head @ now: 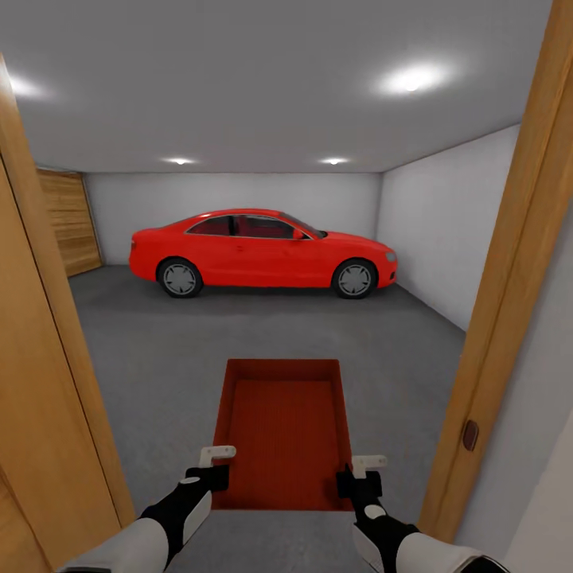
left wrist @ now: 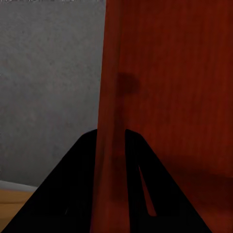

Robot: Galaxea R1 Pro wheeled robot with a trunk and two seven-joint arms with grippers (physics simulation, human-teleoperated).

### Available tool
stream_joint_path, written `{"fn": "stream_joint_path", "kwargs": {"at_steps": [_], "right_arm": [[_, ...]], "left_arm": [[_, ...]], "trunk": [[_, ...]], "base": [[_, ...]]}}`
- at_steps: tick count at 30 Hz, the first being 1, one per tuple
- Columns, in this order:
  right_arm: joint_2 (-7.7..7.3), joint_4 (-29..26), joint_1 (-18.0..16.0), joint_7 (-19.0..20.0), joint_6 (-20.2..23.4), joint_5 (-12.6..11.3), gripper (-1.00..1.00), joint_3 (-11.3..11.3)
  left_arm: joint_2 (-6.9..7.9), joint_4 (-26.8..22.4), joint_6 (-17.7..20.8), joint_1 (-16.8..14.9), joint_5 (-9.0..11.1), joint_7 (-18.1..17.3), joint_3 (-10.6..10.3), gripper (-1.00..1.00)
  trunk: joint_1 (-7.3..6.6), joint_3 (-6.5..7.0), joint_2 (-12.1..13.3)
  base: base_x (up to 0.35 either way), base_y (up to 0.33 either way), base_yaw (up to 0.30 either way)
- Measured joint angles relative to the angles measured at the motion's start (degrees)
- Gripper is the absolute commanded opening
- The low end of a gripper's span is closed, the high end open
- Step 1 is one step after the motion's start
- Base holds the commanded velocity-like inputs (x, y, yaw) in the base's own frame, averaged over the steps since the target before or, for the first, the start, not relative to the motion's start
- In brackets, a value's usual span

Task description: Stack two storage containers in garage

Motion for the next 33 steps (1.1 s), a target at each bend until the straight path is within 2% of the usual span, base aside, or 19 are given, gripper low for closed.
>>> {"fn": "stream_joint_path", "kwargs": {"at_steps": [4, 7, 14, 30, 31, 33], "right_arm": [[0.36, 0.2, 0.0, -0.5, -0.8, -5.7, -1.00, 5.4], [0.29, 0.3, 0.0, -0.4, -1.2, -10.8, -1.00, 10.2], [0.24, 0.6, 0.0, -0.2, -1.6, -24.3, -1.00, 23.3], [0.14, 0.6, 0.0, -0.1, -1.7, -52.6, -1.00, 51.5], [0.18, 0.3, 0.0, -0.3, -0.8, -38.2, -1.00, 38.0], [0.13, 0.2, 0.0, -0.3, -0.6, -8.3, -1.00, 8.2]], "left_arm": [[0.50, -0.1, -0.4, 0.0, 1.9, -0.2, -2.3, -1.00], [0.50, -0.2, -0.4, 0.0, 2.2, -0.2, -2.9, -1.00], [0.42, -0.2, -0.4, 0.0, 2.1, -0.1, -3.0, -1.00], [0.22, -0.2, -0.4, 0.0, 0.9, -0.1, -1.9, -1.00], [0.30, 0.3, -0.4, 0.0, 0.4, -0.3, -0.5, -1.00], [0.12, 0.0, -0.4, 0.0, 0.3, -0.1, -0.4, -1.00]], "trunk": [[0.00, 0.00, 0.0], [0.00, 0.00, 0.0], [0.00, 0.00, 0.0], [0.00, 0.00, 0.0], [0.00, -0.01, 0.0], [0.00, 0.00, 0.0]], "base": [[0.000, 0.000, 0.000], [0.000, 0.000, 0.000], [0.000, 0.000, 0.000], [0.000, 0.000, 0.080], [0.000, 0.000, 0.003], [0.000, 0.000, 0.002]]}}
